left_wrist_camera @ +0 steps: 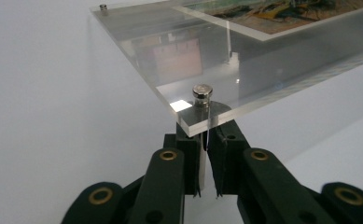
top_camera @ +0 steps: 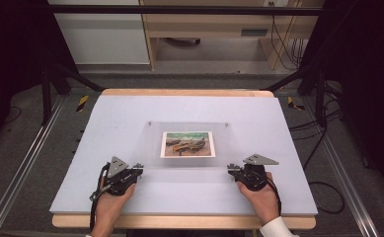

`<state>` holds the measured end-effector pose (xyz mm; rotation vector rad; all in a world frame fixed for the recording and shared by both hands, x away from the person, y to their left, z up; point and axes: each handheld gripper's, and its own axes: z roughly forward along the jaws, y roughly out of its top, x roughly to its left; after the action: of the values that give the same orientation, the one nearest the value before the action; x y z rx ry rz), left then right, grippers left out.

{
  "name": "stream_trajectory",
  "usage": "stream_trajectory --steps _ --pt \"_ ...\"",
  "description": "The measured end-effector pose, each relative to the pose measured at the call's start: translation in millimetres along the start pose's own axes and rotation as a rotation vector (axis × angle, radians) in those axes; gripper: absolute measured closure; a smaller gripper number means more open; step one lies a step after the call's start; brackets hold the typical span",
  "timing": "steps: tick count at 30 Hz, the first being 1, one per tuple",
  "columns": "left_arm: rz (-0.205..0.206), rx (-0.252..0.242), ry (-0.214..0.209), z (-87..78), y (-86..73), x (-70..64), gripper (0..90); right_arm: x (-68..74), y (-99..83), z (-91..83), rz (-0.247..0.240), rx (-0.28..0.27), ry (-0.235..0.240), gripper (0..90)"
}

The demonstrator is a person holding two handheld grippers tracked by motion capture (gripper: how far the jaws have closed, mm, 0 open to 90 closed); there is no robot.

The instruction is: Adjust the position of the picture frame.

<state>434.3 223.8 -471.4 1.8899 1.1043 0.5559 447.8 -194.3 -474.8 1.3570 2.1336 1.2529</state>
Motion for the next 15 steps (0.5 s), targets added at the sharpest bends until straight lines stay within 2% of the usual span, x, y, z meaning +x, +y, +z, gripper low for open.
stream_trajectory --steps 1,2,3,5,6,7,9,10,11,12,15 --pt "0.000 0.000 0.000 0.0 0.0 0.0 77.9 0.0 0.0 0.0 0.000 0.000 0.000 77.0" --pt "0.006 0.003 0.009 -0.6 -0.1 -1.0 77.9 -0.3 -0.8 -1.4 0.017 0.002 0.004 73.2" --pt "0.012 0.006 0.016 -1.4 -0.4 -1.7 73.8 -1.6 -1.4 -3.0 0.015 -0.003 0.005 68.7" --pt "0.020 0.015 0.014 -4.3 -1.8 -1.9 66.6 -3.7 -2.9 -8.3 0.019 -0.004 0.006 57.3" --pt "0.016 0.020 0.010 -5.6 -2.8 -1.7 59.3 -5.3 -5.4 -14.0 0.028 0.008 0.015 47.5" --pt "0.017 0.030 0.008 -7.2 -3.5 -1.3 59.3 -5.3 -5.4 -14.0 0.028 0.008 0.015 47.5" --pt "0.038 0.040 0.017 -10.6 -3.4 -1.0 50.9 -5.9 -8.6 -20.3 0.031 0.022 0.018 39.6" --pt "0.042 0.037 0.018 -12.9 -3.1 -0.3 47.1 -6.5 -9.7 -23.0 0.017 0.015 0.020 36.5" --pt "0.033 0.037 0.010 -15.0 -2.5 0.9 40.7 -6.5 -10.3 -29.6 0.014 0.007 0.020 32.0" --pt "0.020 0.033 0.004 -16.8 -2.1 2.3 40.7 -6.5 -10.3 -29.6 0.014 0.007 0.020 32.0" --pt "-0.004 0.015 -0.016 -21.9 -0.7 5.3 31.1 -6.8 -10.0 -38.7 0.005 -0.023 0.013 25.5"
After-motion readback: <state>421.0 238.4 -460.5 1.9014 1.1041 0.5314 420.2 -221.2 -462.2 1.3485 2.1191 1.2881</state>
